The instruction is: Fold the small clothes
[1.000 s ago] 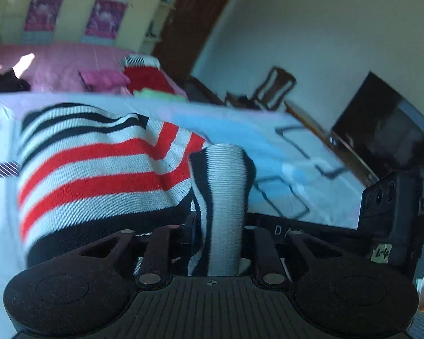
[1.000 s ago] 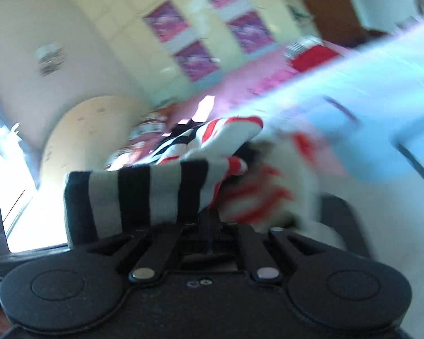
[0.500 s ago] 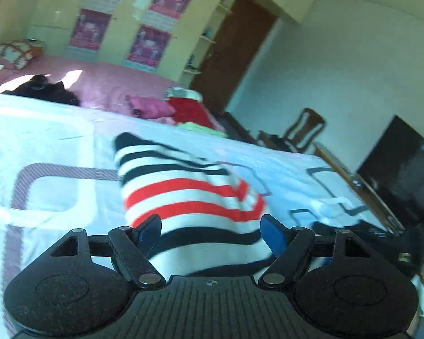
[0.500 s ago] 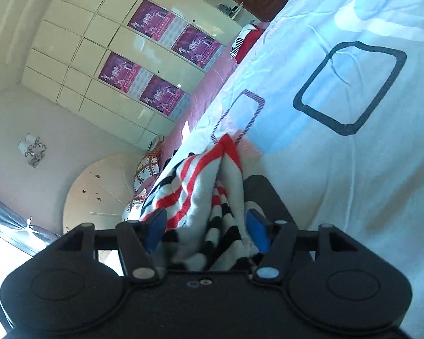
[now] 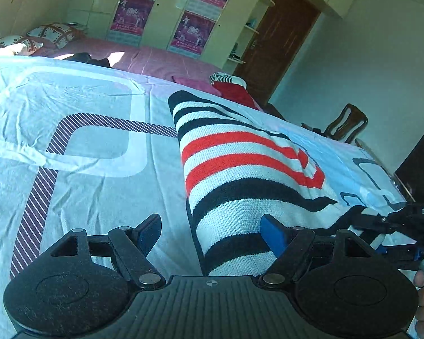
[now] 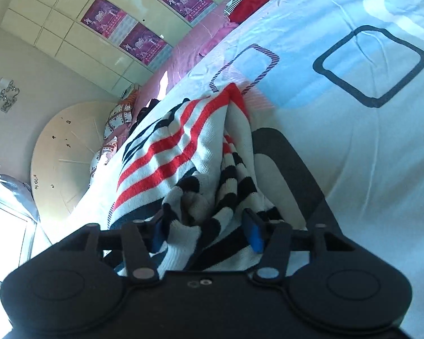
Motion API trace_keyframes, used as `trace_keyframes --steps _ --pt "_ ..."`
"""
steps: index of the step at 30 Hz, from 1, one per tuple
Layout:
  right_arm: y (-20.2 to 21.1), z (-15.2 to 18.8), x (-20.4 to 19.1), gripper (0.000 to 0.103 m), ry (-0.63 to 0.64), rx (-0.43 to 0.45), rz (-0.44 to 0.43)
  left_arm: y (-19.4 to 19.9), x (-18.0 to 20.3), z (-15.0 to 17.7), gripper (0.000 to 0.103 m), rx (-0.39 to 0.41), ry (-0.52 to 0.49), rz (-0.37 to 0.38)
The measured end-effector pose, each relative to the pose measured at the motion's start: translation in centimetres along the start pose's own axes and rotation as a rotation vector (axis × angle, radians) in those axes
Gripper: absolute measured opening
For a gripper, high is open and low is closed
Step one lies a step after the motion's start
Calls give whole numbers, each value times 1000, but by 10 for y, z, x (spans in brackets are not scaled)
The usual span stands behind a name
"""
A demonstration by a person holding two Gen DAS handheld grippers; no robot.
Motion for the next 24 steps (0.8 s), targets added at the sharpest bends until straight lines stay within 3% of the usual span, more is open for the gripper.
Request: trace_keyframes --steps 1,4,6,7,9,10,12,14,15,21,24 --pt "3 -2 -6 21 49 31 -3 3 0 -1 76 17 -1 -6" --pt "32 -3 -36 20 207 180 -143 10 2 -3 76 71 -11 -9" --pt "39 4 -35 20 281 219 -189 8 0 1 76 62 -3 5" --pt "33 7 -22 20 270 203 -157 5 -3 5 76 48 -2 -5" --pt "2 15 24 19 184 93 -10 -1 -6 12 76 14 1 3" --pt "2 15 31 18 142 104 -63 -2 -7 12 76 5 7 -3" --pt "12 9 27 26 121 117 -91 6 -4 5 76 35 -23 -5" --pt "27 -5 19 46 144 210 -92 12 -4 -8 76 75 -24 6" --pt "28 -13 17 49 143 231 -99 11 -5 -14 76 85 -10 23" --pt "-21 -71 20 47 144 174 -94 -26 -10 -50 76 63 -12 41" --pt "-51 -85 18 47 128 87 -111 -56 -17 -58 76 -14 40 88"
Point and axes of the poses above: each gripper's, at about its wrist camera, not at the fingertips, and y roughly against the way its jaws point, x to its right, z to its underside, the point moved 9 cm from there along -y, roughly the way its jaws point
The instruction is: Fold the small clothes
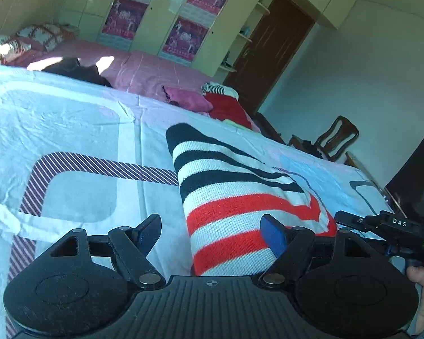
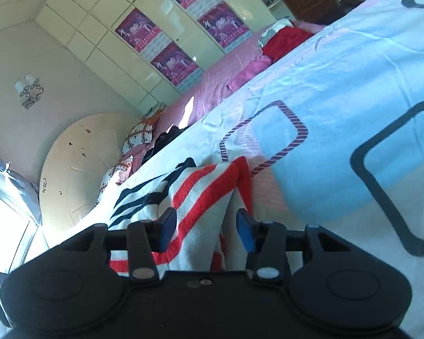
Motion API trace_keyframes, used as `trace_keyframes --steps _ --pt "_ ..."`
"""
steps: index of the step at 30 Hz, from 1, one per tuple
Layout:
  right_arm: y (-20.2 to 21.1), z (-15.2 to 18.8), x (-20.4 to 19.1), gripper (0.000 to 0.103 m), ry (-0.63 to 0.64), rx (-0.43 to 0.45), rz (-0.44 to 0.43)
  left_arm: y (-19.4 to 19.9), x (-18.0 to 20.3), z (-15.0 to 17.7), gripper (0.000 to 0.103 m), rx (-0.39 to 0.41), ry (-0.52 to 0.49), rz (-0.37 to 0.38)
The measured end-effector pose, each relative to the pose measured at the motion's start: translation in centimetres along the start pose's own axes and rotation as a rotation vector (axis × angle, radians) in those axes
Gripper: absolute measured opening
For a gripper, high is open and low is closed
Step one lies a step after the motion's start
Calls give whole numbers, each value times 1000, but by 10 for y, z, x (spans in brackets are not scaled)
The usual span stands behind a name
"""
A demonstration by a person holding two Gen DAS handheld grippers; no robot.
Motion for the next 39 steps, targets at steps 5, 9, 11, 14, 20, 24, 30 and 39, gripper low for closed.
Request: trace_keyframes --steps 5,9,11,14,20,24,30,39 --pt "-16 -4 -13 36 133 -5 25 -30 -7 -8 75 -44 79 79" --pt "-10 -7 -34 11 349 63 45 -38 2 -7 59 -19 25 68" --pt "3 -9 -42 10 423 119 30 -33 10 -7 59 41 -55 19" --pt "2 -5 -32 10 458 112 63 -38 13 -2 59 45 -76 -4" --pt "-15 3 -5 14 407 64 121 -47 10 -2 68 -1 -73 -30" --pt "-2 -11 -8 36 389 100 174 -35 14 -15 68 21 -111 -52" --pt "-13 -34 -47 30 450 107 98 -37 36 -55 68 86 -190 5" --pt "-89 -18 -50 20 510 -119 97 -104 52 -47 68 -75 -392 -78"
Point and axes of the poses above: each gripper's, at about its wrist camera, not at the fingertips, and y roughly against the way its jaws point, x to its right, z to its underside, the point moved 9 cm from there along -y, roughly the way its jaws point
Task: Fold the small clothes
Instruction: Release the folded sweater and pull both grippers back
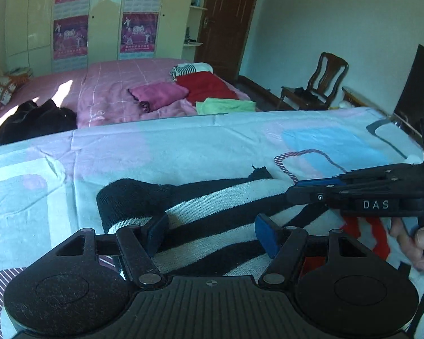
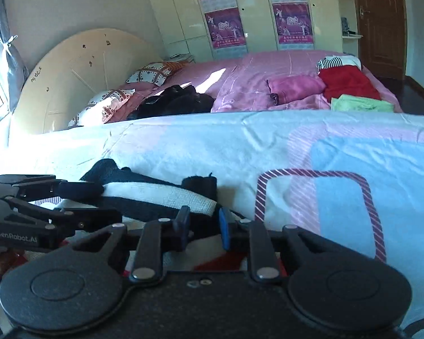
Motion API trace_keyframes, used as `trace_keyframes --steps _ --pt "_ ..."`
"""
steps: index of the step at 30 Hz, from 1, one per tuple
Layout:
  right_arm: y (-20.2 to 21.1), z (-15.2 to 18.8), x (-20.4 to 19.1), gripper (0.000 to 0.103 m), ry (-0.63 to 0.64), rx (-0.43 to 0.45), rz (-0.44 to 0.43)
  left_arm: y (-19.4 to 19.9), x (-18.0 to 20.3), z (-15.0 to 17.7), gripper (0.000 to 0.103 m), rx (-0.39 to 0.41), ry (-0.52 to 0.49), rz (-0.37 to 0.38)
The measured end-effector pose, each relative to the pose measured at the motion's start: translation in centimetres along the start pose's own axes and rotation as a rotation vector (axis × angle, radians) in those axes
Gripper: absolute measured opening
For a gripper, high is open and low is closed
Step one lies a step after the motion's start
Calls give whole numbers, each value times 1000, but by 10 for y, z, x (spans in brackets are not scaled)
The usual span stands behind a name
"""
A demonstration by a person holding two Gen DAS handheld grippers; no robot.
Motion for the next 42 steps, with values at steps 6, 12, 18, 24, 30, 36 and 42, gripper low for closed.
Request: trace_keyframes --steps 6,12,18,24,30,36,42 --pt "27 -2 -7 23 8 27 16 32 14 -5 68 24 -52 -35" --pt "70 15 -40 24 88 21 -56 76 39 11 68 83 -48 33" --pt "67 39 -31 11 89 -41 -13 72 42 40 68 53 -99 -6" --pt "108 42 -40 23 84 -10 27 120 43 44 68 77 -75 4" --pt "142 72 -73 23 181 8 42 150 45 73 68 71 -27 -13" --pt "143 100 -66 7 248 -4 132 153 25 116 68 23 66 -12" --pt "146 98 -63 7 202 6 159 155 8 132 76 21 201 17"
Point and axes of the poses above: each gripper's, at about its wrist camera, not at the fingertips, and y roughly against the way its jaws point, x to its right, z to its underside, the point moved 9 cm from there along -y, roughly the way its jaws point
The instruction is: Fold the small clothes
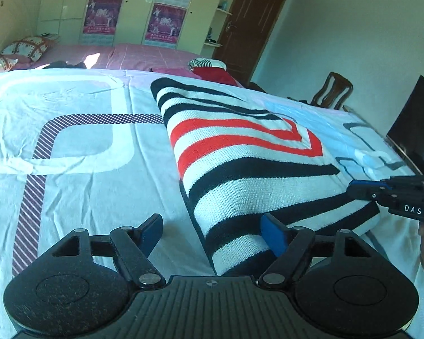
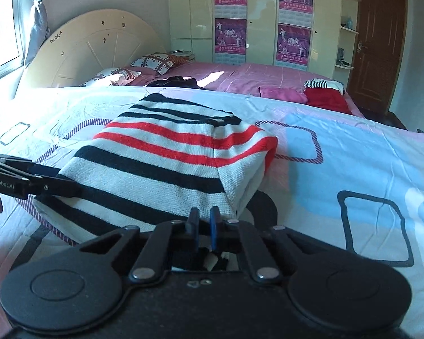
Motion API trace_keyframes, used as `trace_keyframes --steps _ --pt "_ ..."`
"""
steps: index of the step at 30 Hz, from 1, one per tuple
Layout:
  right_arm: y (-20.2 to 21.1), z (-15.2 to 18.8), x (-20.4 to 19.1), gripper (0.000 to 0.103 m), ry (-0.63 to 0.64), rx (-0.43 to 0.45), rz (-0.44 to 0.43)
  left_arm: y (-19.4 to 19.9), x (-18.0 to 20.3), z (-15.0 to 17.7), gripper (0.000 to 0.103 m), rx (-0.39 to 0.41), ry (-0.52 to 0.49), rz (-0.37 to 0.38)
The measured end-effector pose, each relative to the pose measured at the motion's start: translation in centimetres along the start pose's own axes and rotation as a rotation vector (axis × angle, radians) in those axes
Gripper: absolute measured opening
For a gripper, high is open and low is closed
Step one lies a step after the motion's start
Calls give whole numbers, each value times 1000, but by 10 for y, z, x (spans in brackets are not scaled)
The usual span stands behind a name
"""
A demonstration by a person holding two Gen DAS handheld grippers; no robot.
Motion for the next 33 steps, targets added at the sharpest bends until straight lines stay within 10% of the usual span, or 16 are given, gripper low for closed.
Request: trace_keyframes --steps 20,28,33 --pt "-2 52 18 22 -207 -18 -49 3 -3 24 76 -17 -37 -58" --pt "20 39 34 62 -378 51 -123 15 5 12 86 -10 -104 -110" --pt "13 29 55 68 -518 73 -188 13 5 0 86 -8 -89 -66"
Point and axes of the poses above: each gripper's, at about its wrist camera, not at the fingertips, and y roughly against the way its jaws point, x to its right, z to its underside, the point moved 9 cm from there along -y, roughly the way its jaws point
